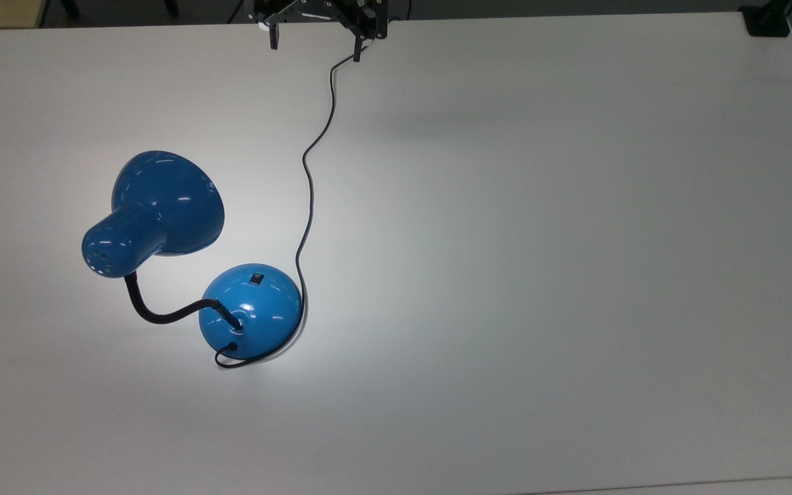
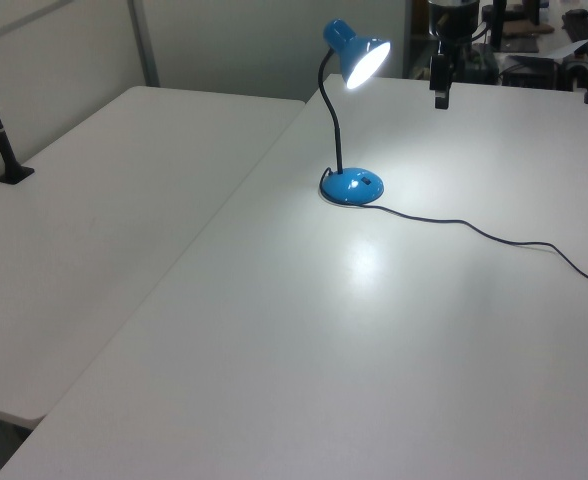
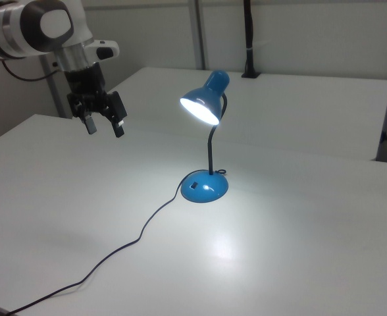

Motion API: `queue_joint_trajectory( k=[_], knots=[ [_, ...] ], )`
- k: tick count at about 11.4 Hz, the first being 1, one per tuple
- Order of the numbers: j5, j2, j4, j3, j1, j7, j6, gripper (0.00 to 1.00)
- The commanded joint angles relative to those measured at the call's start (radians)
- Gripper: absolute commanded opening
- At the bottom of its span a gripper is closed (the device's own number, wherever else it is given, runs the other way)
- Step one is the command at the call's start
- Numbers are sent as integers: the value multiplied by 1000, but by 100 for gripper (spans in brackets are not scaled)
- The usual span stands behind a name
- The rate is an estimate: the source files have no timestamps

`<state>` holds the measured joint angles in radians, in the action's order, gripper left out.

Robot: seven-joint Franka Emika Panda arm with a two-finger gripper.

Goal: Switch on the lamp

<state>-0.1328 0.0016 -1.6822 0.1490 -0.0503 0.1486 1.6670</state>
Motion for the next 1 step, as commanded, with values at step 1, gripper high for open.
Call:
queue_joint_trajectory(
  k=[1],
  knots=[
    [25,5,32,-8,6,-27,-33,100]
  ],
)
